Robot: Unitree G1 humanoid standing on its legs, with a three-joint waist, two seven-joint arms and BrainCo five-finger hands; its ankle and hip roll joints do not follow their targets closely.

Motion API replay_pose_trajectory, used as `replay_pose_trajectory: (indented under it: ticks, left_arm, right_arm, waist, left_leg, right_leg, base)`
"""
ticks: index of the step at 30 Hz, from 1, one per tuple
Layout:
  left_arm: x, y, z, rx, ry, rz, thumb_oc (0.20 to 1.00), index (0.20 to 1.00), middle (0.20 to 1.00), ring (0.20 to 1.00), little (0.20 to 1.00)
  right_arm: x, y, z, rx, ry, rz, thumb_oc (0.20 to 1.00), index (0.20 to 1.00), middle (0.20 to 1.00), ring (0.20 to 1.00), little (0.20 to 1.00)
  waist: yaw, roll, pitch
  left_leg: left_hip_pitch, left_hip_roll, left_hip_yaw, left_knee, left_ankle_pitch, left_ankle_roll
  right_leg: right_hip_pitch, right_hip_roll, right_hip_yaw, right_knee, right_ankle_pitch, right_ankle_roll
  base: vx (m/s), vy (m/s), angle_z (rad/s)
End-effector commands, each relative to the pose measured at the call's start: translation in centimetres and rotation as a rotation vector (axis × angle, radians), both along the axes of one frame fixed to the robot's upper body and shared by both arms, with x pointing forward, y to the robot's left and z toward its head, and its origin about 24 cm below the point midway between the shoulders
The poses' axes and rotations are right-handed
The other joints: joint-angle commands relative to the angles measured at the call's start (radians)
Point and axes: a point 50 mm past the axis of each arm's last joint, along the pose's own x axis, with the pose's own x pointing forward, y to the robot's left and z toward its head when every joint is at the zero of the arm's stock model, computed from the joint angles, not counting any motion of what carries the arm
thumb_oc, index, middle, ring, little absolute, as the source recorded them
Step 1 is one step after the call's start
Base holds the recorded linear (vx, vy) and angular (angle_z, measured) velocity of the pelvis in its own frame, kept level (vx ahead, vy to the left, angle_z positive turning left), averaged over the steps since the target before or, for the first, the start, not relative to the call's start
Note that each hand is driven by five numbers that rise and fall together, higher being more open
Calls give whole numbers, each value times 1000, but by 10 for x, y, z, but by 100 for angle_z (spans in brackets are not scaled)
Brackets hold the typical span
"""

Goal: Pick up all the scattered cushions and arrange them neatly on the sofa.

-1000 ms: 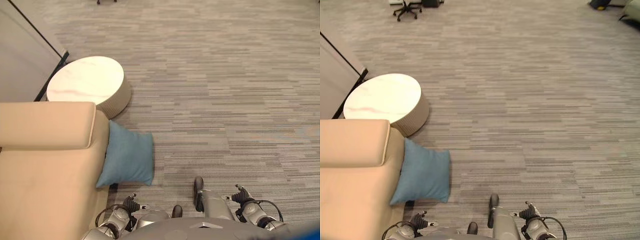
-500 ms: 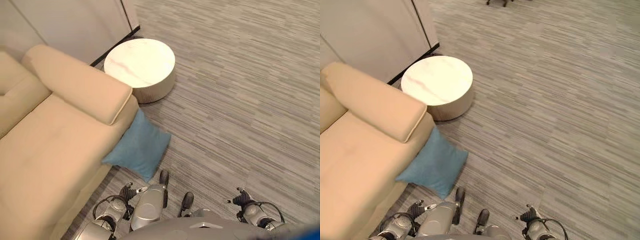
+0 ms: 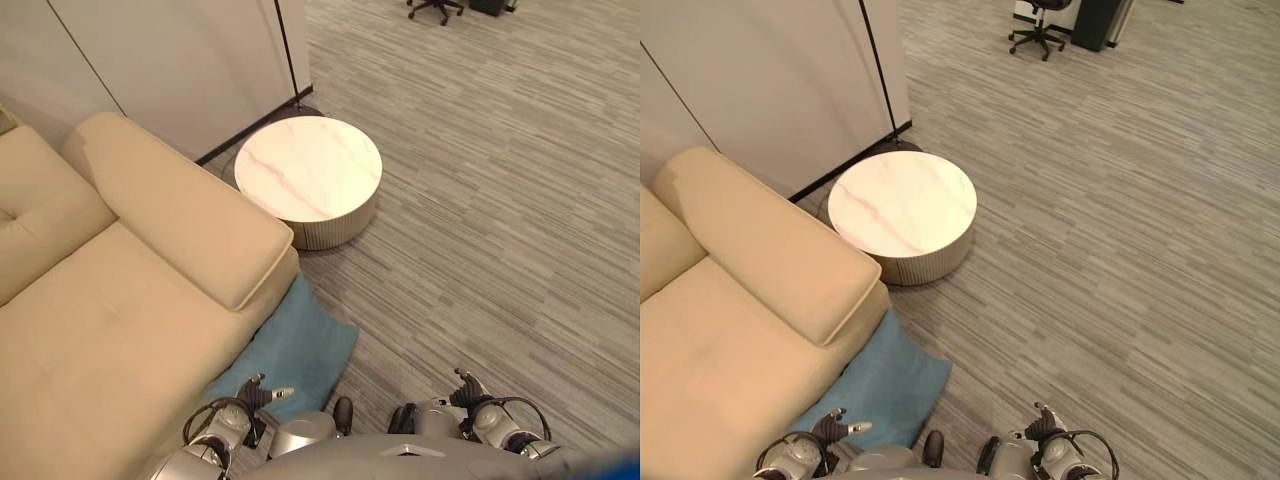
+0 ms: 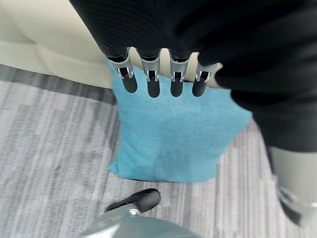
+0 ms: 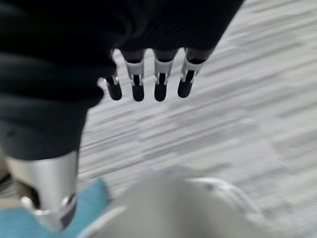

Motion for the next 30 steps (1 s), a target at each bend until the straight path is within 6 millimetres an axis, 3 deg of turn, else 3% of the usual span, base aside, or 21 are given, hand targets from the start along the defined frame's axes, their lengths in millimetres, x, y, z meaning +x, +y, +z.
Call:
replay_pose_trajectory:
  ticks: [1, 2, 4, 5, 6, 7, 8, 9, 10, 11, 12, 14, 15, 16, 17, 20, 23, 24, 30]
  left_arm:
    - [9, -5, 2, -27, -30, -17, 1000, 1000, 1000, 1000, 1000]
    - [11, -4, 3, -6, -25, -41, 1000, 1000, 1000, 1000, 1000]
    - [11, -1, 3, 6, -23, -37, 1000, 1000, 1000, 1000, 1000]
    - [11, -3, 3, 3, -23, -39, 1000, 1000, 1000, 1000, 1000]
    - [17, -15, 3, -23, -45, -51, 1000, 1000, 1000, 1000, 1000]
    - [24, -15, 5, -30, -62, -59, 1000, 1000, 1000, 1000, 1000]
    - [24, -16, 5, -30, -63, -59, 1000, 1000, 1000, 1000, 1000]
    - [25, -16, 6, -26, -73, -83, 1000, 1000, 1000, 1000, 1000]
    - [30, -21, 7, -28, -82, -89, 1000, 1000, 1000, 1000, 1000]
    - [34, -21, 8, -25, -95, -102, 1000, 1000, 1000, 1000, 1000]
    - [34, -21, 8, -24, -95, -102, 1000, 1000, 1000, 1000, 1000]
    - [32, -19, 8, -21, -86, -80, 1000, 1000, 1000, 1000, 1000]
    - [37, -15, 10, -6, -97, -86, 1000, 1000, 1000, 1000, 1000]
    - [40, -14, 12, 2, -105, -89, 1000, 1000, 1000, 1000, 1000]
    - [37, -9, 11, 9, -95, -97, 1000, 1000, 1000, 1000, 1000]
    - [20, -8, 5, 2, -46, -64, 1000, 1000, 1000, 1000, 1000]
    - [17, 7, 6, 34, -30, -47, 1000, 1000, 1000, 1000, 1000]
    - [13, 9, 5, 28, -19, -27, 1000, 1000, 1000, 1000, 1000]
    - [17, 20, 9, 44, -34, 2, 1000, 1000, 1000, 1000, 1000]
  right_arm:
    - [10, -40, 14, 111, -65, -199, 1000, 1000, 1000, 1000, 1000]
    - [2, -49, 12, 14, -34, -167, 1000, 1000, 1000, 1000, 1000]
    - [-4, -46, 9, -13, -29, -161, 1000, 1000, 1000, 1000, 1000]
    - [-8, -46, 7, -25, -5, -164, 1000, 1000, 1000, 1000, 1000]
    - [-10, -43, 5, -37, 6, -155, 1000, 1000, 1000, 1000, 1000]
    - [29, -50, 27, 52, -156, -139, 1000, 1000, 1000, 1000, 1000]
    - [29, -50, 27, 51, -157, -139, 1000, 1000, 1000, 1000, 1000]
    - [74, -37, 53, 48, -386, -98, 1000, 1000, 1000, 1000, 1000]
    - [7, -57, 17, -51, -99, -185, 1000, 1000, 1000, 1000, 1000]
    - [-7, -58, 12, -64, -52, -187, 1000, 1000, 1000, 1000, 1000]
    - [-7, -58, 12, -64, -52, -187, 1000, 1000, 1000, 1000, 1000]
    - [-27, -57, 4, -60, 38, -203, 1000, 1000, 1000, 1000, 1000]
    - [-26, -60, 5, -64, 37, -215, 1000, 1000, 1000, 1000, 1000]
    - [-24, -64, 7, -79, 36, -229, 1000, 1000, 1000, 1000, 1000]
    - [-22, -64, 8, -78, 14, -215, 1000, 1000, 1000, 1000, 1000]
    - [-26, -50, 2, -60, 47, -192, 1000, 1000, 1000, 1000, 1000]
    - [-24, -46, 2, -42, 40, -173, 1000, 1000, 1000, 1000, 1000]
    - [-32, -44, -2, 11, 96, -223, 1000, 1000, 1000, 1000, 1000]
    - [-8, -43, 5, -7, 28, -160, 1000, 1000, 1000, 1000, 1000]
  waist:
    - [-40, 3, 9]
    - [-44, -5, 3]
    - [-43, -23, -13]
    - [-46, -23, -11]
    - [-52, -26, -9]
    - [-55, -26, 7]
    - [-58, -25, 8]
    - [-37, -18, 12]
    - [-71, -20, 22]
    - [-81, -27, 22]
    - [-82, -28, 20]
    - [-105, -35, 19]
    - [-105, -44, 24]
    - [-103, -47, 22]
    - [-87, -46, 19]
    - [-71, -58, 4]
    - [-51, -85, -7]
    - [-51, -88, -6]
    - [-24, -79, -8]
  left_leg:
    - [-87, 4, -155, 108, -44, -39]
    - [-91, -5, -189, 115, -46, -45]
    - [-101, 12, -216, 109, -44, -79]
    - [-111, 20, -227, 113, -40, -88]
    - [-150, 28, -231, 127, -27, -106]
    - [-179, 34, -222, 144, -13, -115]
    - [-181, 33, -226, 146, -13, -115]
    - [-202, 31, -228, 154, -7, -120]
    - [-225, 61, -139, 151, 3, -122]
    - [-226, 100, -27, 135, 2, -120]
    - [-229, 99, -28, 133, 5, -120]
    - [-232, 133, 61, 120, 19, -121]
    - [-238, 155, 130, 128, 22, -124]
    - [-235, 168, 155, 119, 24, -125]
    - [-226, 171, 157, 105, 28, -127]
    - [-213, 157, 137, 87, 25, -122]
    - [-195, 144, 115, 81, 10, -110]
    - [-192, 137, 115, 83, 3, -104]
    - [-157, 101, 70, 67, -17, -63]
  right_leg:
    - [110, 81, 209, -141, 156, 30]
    - [129, 75, 210, -168, 164, 28]
    - [165, 58, 148, -243, 180, 13]
    - [185, 68, 149, -259, 173, 7]
    - [205, 59, 110, -288, 168, 3]
    - [218, 58, 84, -294, 163, -10]
    - [218, 58, 81, -294, 162, -10]
    - [223, 53, 46, -303, 157, -17]
    - [235, 48, 9, -317, 148, -21]
    - [254, 41, -52, -336, 142, -22]
    - [250, 40, -54, -336, 144, -22]
    - [266, 30, -116, -350, 143, -21]
    - [281, 16, -175, -355, 141, -19]
    - [285, 11, -198, -355, 138, -19]
    - [298, 6, -232, -358, 135, -18]
    - [327, 3, -254, -357, 126, -11]
    - [341, 0, -252, -342, 111, -9]
    - [338, -3, -245, -331, 109, -7]
    - [286, -40, -203, -170, 96, 11]
  base:
    - [186, -194, 107]
    - [124, -277, 174]
    - [100, -318, 245]
    - [11, -259, 199]
    - [-66, -252, 129]
    - [-72, -175, 120]
    - [-115, -106, 125]
    - [-122, -74, 121]
    - [-141, -141, 86]
    - [-81, -111, 126]
    - [-24, -79, 236]
    - [-1, -19, 212]
    - [17, -8, 57]
    - [55, -4, 91]
    - [94, 18, 70]
    - [163, 78, 73]
    - [169, 103, 30]
    - [126, 126, -9]
    - [91, 159, -17]
